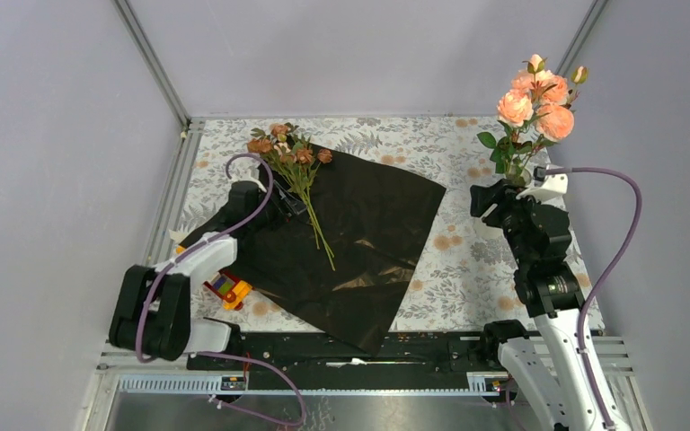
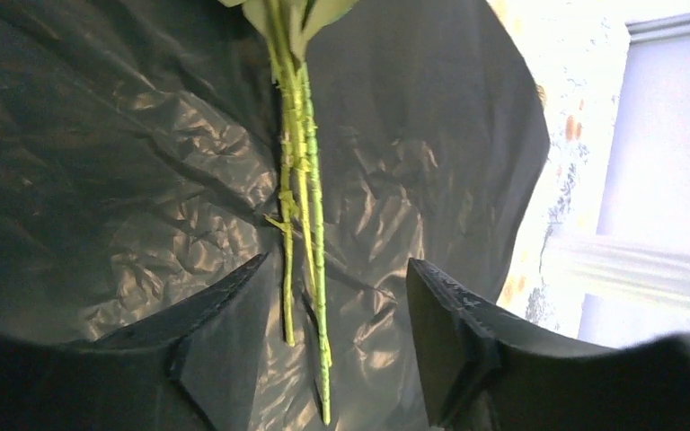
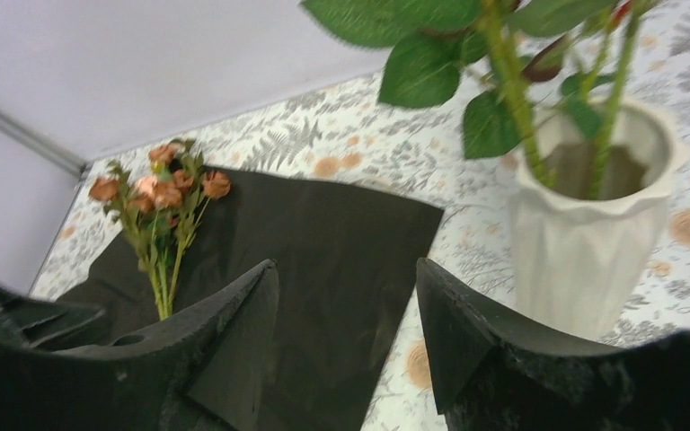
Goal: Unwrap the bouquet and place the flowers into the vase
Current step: Insert the fake flower into the vase.
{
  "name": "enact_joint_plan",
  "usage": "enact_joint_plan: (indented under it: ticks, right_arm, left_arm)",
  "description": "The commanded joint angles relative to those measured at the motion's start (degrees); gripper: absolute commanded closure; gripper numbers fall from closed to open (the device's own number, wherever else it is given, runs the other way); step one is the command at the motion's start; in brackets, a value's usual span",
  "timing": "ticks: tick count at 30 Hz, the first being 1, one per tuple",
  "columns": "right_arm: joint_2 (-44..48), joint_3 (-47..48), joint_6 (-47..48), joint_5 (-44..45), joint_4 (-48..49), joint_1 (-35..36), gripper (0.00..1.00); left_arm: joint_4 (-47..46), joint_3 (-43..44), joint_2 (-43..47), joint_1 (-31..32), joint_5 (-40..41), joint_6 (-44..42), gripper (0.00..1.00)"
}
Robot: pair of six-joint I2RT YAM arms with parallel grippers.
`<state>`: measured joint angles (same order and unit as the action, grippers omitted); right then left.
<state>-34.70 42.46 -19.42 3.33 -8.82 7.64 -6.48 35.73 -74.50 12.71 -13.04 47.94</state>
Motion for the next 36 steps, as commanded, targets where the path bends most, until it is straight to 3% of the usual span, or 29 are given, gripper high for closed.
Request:
enact_joint_plan:
  ticks: [1,7,17,36]
  right_arm:
    - [-0.73,-0.7,-1.6,0.33,-0.66,3.84,0.36]
    - [-3.46,-0.05,-1.39,-0.05,0.58,6.04,0.37]
    - [-4.76,0.26,-1.05,-0.15,0.81,6.6,0.38]
    - [-5.3,0.72,-0.95,-0.19,-0.39,6.83,0.38]
  left_arm:
    - [-9.32,2.54,-5.55,0.45,3.09,3.29,0.44]
    - [-15.14,3.05,-12.84,0.86,2.75,5.12,0.56]
    - [-17.29,5.47,-19.61,1.18,3.6,4.82,0.68]
    - [-16.01,6.41,-21.75,1.18,4.97,4.12,0.98]
